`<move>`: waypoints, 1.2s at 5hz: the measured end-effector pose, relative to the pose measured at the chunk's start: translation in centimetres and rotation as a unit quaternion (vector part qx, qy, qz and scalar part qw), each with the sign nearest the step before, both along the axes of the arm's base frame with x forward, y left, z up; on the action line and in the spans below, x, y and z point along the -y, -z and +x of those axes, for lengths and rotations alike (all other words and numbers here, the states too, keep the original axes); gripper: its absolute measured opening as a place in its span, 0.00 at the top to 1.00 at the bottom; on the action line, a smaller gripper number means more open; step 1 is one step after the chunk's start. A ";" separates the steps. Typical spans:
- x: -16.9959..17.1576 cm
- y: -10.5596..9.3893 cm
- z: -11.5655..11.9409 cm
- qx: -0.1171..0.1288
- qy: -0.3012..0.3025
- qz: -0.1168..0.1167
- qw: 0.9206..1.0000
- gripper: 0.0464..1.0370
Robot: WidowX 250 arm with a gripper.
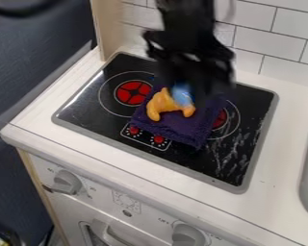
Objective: Move the blue spoon to the bottom right side of the stove
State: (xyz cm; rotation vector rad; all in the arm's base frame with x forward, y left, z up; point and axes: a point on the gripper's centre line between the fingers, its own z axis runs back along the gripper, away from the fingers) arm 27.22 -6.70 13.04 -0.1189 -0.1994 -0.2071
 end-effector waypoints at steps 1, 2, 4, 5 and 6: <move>1.6 1.4 -0.9 0.000 0.011 0.008 1.000 0.63; 2.9 3.9 -1.6 -0.014 0.021 0.021 0.999 0.63; 3.8 7.8 -1.3 -0.031 0.023 0.041 0.998 0.63; 3.9 8.4 -1.2 -0.030 0.028 0.039 0.998 0.63; 3.5 8.5 -0.9 -0.032 0.027 0.036 0.998 0.58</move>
